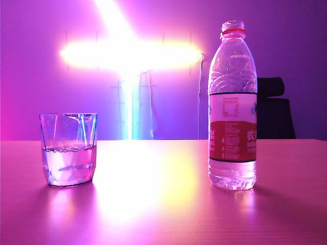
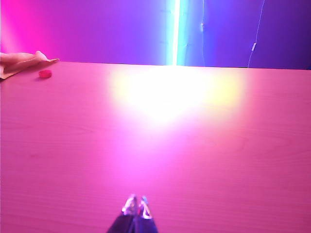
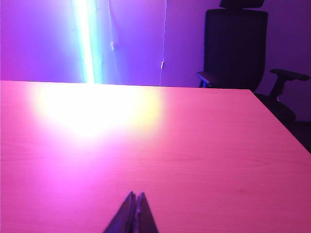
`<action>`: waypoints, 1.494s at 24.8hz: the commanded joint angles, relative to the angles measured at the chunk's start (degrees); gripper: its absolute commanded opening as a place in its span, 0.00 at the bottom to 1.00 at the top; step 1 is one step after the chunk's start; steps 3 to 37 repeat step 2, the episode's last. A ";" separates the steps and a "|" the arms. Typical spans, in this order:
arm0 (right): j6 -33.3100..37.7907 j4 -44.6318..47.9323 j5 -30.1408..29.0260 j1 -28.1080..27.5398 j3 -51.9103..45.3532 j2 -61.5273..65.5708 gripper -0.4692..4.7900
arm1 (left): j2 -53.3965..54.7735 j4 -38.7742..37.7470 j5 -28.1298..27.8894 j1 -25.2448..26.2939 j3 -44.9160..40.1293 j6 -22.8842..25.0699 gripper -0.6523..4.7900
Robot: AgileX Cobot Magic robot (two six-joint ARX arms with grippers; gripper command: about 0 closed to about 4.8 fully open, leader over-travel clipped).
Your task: Pick up the mineral water bottle on the table and pour water into the mug until it's half full.
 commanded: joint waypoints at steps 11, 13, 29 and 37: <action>0.15 0.92 0.09 0.02 -0.26 -0.07 0.08 | 0.09 0.70 0.09 -0.04 0.24 -0.15 0.12; 0.15 0.92 0.09 0.02 -0.26 -0.07 0.08 | 0.09 0.70 0.09 -0.04 0.24 -0.15 0.12; 0.15 0.92 0.09 0.02 -0.26 -0.07 0.08 | 0.09 0.70 0.09 -0.04 0.24 -0.15 0.12; 0.15 0.92 0.09 0.02 -0.26 -0.07 0.08 | 0.09 0.70 0.09 -0.04 0.24 -0.15 0.12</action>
